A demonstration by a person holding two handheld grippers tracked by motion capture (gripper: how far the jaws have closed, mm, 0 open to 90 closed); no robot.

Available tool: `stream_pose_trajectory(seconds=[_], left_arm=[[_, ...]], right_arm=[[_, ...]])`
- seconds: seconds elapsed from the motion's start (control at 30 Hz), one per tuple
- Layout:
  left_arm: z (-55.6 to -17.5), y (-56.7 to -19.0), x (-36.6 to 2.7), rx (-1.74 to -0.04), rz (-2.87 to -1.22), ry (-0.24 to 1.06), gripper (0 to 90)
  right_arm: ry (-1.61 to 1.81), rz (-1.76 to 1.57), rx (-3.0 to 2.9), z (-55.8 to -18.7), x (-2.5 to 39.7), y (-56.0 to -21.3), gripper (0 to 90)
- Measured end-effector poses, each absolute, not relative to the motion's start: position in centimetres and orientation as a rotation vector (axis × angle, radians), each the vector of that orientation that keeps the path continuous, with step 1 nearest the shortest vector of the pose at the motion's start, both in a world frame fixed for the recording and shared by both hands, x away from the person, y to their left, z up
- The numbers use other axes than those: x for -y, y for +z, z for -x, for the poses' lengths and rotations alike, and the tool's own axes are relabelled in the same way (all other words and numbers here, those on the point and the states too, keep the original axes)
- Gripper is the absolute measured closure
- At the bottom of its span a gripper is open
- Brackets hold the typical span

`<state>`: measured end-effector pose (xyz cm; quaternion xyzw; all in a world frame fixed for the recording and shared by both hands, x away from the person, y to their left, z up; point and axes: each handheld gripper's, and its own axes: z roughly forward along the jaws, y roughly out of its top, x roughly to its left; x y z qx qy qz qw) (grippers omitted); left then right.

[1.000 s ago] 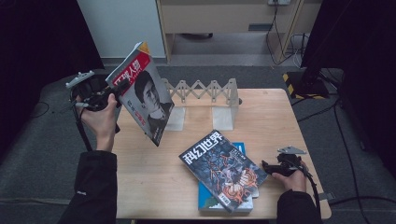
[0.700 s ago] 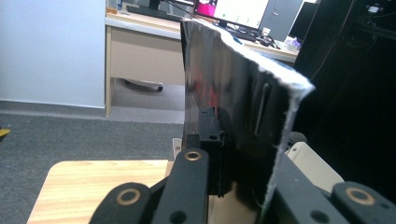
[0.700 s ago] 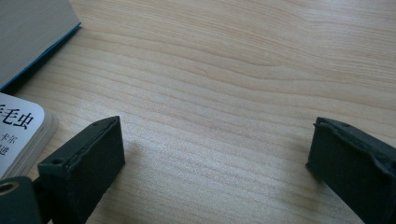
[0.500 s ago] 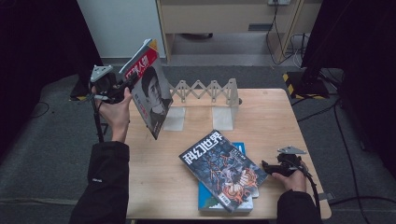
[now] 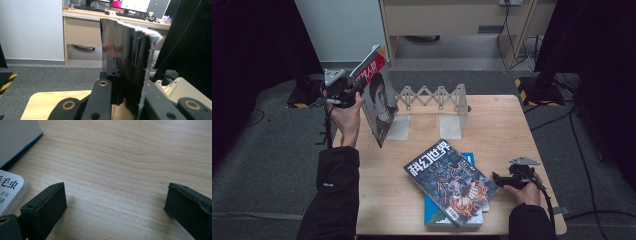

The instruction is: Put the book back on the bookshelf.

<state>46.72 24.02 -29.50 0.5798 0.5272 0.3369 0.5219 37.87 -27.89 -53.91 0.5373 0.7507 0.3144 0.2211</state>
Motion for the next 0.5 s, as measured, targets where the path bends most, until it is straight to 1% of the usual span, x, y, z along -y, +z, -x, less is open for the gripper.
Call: stream_pose_trajectory(seconds=[0.13,0.2,0.5], left_arm=[[-46.8,-30.0,-23.8,-1.266,-1.389,0.814,86.0],[-46.9,-30.8,-23.8,-1.270,-1.391,0.817,86.0],[-47.0,-32.7,-24.1,-1.289,-1.417,0.798,85.8]], right_arm=[[0.869,-1.480,-2.076,-37.9,27.9,-53.9,3.7],[0.869,-1.483,-2.076,-37.9,27.9,-53.9,3.7],[0.870,-1.486,-2.072,-37.9,27.9,-53.9,3.7]])
